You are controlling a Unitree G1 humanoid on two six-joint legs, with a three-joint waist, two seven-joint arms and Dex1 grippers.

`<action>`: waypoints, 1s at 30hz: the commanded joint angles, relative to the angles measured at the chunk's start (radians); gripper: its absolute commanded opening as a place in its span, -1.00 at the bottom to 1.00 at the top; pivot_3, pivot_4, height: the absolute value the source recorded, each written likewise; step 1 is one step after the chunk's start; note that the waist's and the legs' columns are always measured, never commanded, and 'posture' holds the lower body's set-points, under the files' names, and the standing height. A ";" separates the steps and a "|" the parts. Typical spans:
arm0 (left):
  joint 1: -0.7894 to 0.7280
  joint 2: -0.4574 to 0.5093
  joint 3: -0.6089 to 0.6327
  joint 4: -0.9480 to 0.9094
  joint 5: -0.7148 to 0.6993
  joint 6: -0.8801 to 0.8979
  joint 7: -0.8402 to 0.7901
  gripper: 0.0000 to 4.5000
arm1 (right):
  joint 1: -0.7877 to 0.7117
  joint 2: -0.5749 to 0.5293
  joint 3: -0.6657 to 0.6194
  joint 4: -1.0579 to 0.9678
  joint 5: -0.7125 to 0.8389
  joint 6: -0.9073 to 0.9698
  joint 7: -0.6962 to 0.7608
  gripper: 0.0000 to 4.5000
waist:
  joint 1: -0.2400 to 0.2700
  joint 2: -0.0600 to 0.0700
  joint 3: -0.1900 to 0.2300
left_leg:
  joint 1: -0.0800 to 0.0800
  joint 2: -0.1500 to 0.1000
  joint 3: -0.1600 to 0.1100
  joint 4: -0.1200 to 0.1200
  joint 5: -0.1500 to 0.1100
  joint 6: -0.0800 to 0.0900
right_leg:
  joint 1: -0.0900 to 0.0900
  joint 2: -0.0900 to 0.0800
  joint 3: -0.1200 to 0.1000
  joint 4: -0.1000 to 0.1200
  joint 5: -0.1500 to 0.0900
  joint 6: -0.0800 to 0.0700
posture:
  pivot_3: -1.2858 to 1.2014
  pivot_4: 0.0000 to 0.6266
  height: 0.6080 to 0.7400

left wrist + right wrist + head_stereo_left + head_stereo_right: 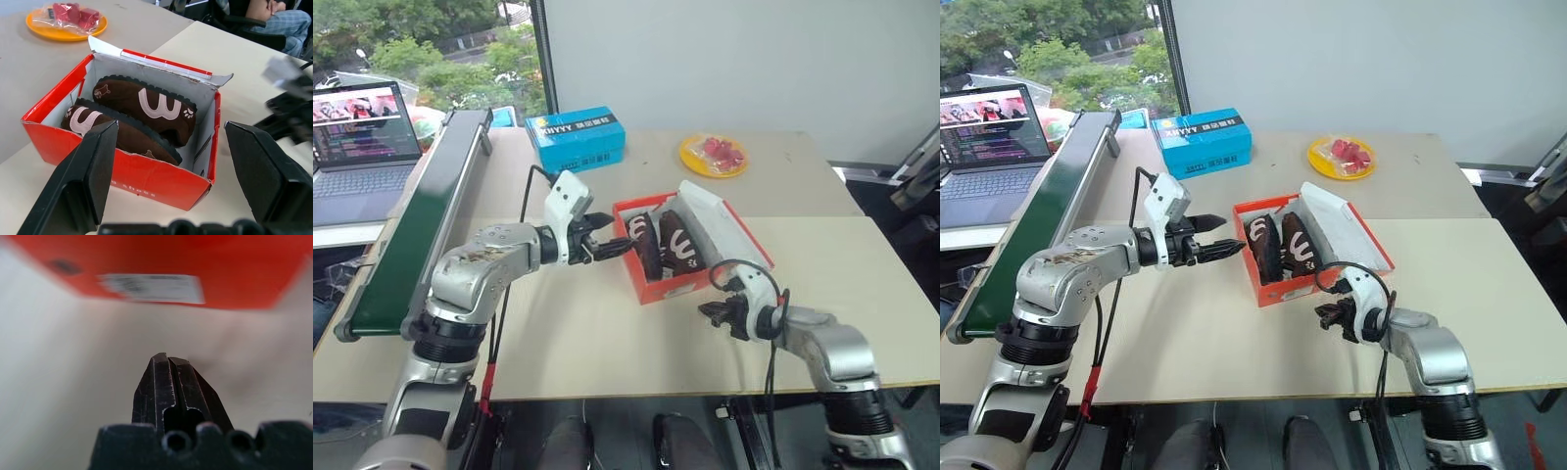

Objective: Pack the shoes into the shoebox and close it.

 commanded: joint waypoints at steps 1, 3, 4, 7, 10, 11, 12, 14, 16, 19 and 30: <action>-0.031 0.016 0.016 -0.024 0.006 -0.022 -0.019 0.65 | -0.045 0.045 -0.095 0.104 -0.003 -0.145 -0.108 -0.99 | -0.001 0.000 0.000 | 0.000 0.000 0.000 0.000 0.000 0.000 | 0.000 0.000 0.000 0.000 0.000 0.000 | 0.03 -0.52 1.00; -0.029 0.037 0.011 -0.033 0.011 -0.018 -0.033 0.65 | -0.071 0.058 -0.108 0.157 -0.001 -0.186 -0.133 -0.99 | -0.003 0.000 0.000 | 0.000 0.000 0.000 0.000 0.000 0.000 | 0.000 0.000 0.000 0.000 0.000 0.000 | 0.03 -0.52 1.00; -0.029 0.045 0.011 -0.038 0.010 -0.015 -0.039 0.65 | -0.085 0.057 -0.110 0.186 -0.013 -0.221 -0.154 -0.99 | -0.003 0.000 0.000 | 0.000 0.000 0.000 0.000 0.000 0.000 | 0.000 0.000 0.000 0.000 0.000 0.000 | 0.03 -0.52 1.00; -0.026 0.060 0.013 -0.048 0.004 -0.008 -0.046 0.65 | -0.122 0.061 -0.132 0.250 -0.016 -0.291 -0.197 -0.99 | -0.005 0.000 0.000 | 0.001 0.000 0.000 -0.001 0.000 0.000 | 0.000 0.000 0.000 0.000 0.000 0.000 | 0.03 -0.52 1.00; -0.018 0.071 0.011 -0.064 0.001 0.000 -0.050 0.65 | -0.156 0.071 -0.154 0.300 -0.010 -0.349 -0.234 -0.99 | -0.005 0.000 0.000 | 0.001 0.000 0.000 -0.001 0.000 0.000 | 0.000 0.000 0.001 0.000 0.000 0.000 | 0.03 -0.52 1.00; -0.015 0.073 0.012 -0.070 -0.001 0.003 -0.049 0.65 | -0.165 0.074 -0.155 0.316 -0.010 -0.372 -0.243 -0.99 | -0.005 0.000 0.000 | 0.001 0.000 0.000 -0.001 0.000 0.000 | 0.000 0.000 0.001 0.001 0.000 0.000 | 0.03 -0.52 1.00; -0.013 0.076 0.011 -0.072 -0.001 0.004 -0.049 0.65 | -0.172 0.077 -0.154 0.332 -0.010 -0.392 -0.246 -0.99 | -0.005 0.000 0.000 | 0.001 0.000 0.000 -0.001 0.000 0.000 | 0.000 0.000 0.001 0.001 0.000 0.000 | 0.03 -0.52 1.00; -0.011 0.079 0.010 -0.076 -0.003 0.008 -0.051 0.65 | -0.192 0.089 -0.160 0.371 -0.005 -0.438 -0.253 -0.99 | -0.006 0.000 0.000 | 0.001 0.000 0.000 -0.001 0.000 0.000 | 0.000 0.000 0.001 0.001 0.000 0.000 | 0.03 -0.52 1.00; -0.009 0.082 0.010 -0.082 -0.006 0.013 -0.054 0.65 | -0.212 0.101 -0.172 0.408 0.002 -0.488 -0.261 -0.99 | -0.006 0.000 0.000 | 0.001 0.000 0.000 -0.001 0.000 0.000 | 0.000 0.000 0.001 0.001 0.000 0.000 | 0.03 -0.52 1.00; -0.002 0.100 0.006 -0.097 -0.007 0.021 -0.066 0.65 | -0.218 0.133 -0.224 0.393 0.061 -0.572 -0.257 -0.99 | -0.007 0.001 0.000 | 0.001 0.001 0.000 -0.001 0.000 0.000 | 0.000 0.000 0.001 0.001 0.000 0.000 | 0.03 -0.52 1.00; 0.013 0.153 -0.006 -0.123 -0.018 0.074 -0.107 0.65 | -0.105 0.076 -0.254 0.117 0.122 -0.656 -0.210 -0.99 | -0.005 0.003 0.001 | 0.001 0.001 -0.002 -0.001 0.000 0.000 | 0.000 0.000 0.001 0.001 0.000 0.000 | 0.03 -0.52 1.00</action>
